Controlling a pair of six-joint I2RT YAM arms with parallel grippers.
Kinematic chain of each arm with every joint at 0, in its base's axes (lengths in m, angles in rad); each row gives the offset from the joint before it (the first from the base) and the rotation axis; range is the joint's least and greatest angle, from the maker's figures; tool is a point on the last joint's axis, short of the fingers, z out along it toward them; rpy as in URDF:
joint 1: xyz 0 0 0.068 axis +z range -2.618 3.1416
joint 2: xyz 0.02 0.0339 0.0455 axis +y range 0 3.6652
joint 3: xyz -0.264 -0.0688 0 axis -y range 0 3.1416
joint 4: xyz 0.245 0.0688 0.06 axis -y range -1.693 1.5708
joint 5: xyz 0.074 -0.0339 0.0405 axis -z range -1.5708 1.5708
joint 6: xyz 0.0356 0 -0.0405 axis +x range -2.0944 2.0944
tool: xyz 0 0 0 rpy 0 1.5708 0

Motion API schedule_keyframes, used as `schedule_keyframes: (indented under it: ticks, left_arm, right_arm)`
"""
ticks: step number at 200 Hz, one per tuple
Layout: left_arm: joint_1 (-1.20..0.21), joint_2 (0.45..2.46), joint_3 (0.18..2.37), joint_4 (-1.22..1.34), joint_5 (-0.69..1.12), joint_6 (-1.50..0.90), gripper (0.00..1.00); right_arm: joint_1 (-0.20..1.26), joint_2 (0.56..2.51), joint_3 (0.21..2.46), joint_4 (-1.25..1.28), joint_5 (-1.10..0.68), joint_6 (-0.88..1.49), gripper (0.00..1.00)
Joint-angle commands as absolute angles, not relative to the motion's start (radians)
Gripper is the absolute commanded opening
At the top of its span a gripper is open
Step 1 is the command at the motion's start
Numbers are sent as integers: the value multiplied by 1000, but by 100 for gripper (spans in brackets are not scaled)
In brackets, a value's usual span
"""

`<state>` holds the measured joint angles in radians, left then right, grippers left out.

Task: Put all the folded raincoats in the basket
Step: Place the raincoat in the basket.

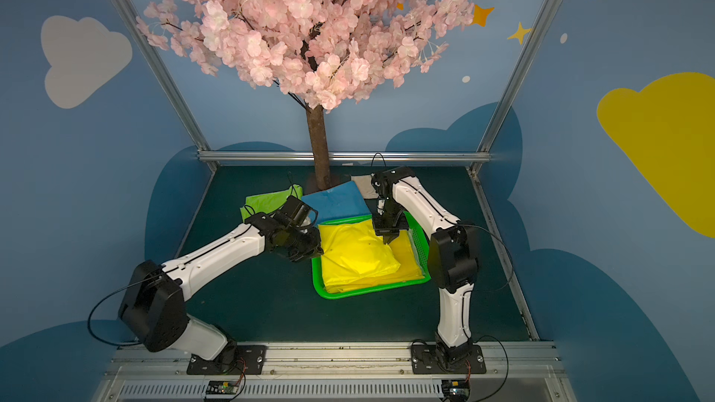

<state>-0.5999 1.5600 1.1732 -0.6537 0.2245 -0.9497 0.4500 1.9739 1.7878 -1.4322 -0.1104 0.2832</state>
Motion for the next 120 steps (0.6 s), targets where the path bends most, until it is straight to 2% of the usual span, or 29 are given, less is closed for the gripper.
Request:
schedule_keyframes:
  ticks: [1,44,68,96,107,120]
  left_arm:
    - [-633,1618,1214,-745,171,-947,2]
    - [-678,1697,1229,-733,164,-959,4]
    - [-680,1698,1232,-735,142,-943,23]
    - [-672,1656,1243,-772,94,-916,50]
    - [-665,1632,1258,-801,70,-907,56]
    - [-655,1595,1272,-825,48,-895,57]
  right_arm:
    - [380,1947,1760,-1452,-30,264,0]
    - [361,1951,1714,-1422,-35,256,0]
    - [358,1952,1700,-1408,-44,259,0]
    - [352,1944,1705,-1413,-41,260,33]
    - [347,1931,1715,-1424,-25,264,38]
    - [339,1911,1734,-1435,-9,271,42]
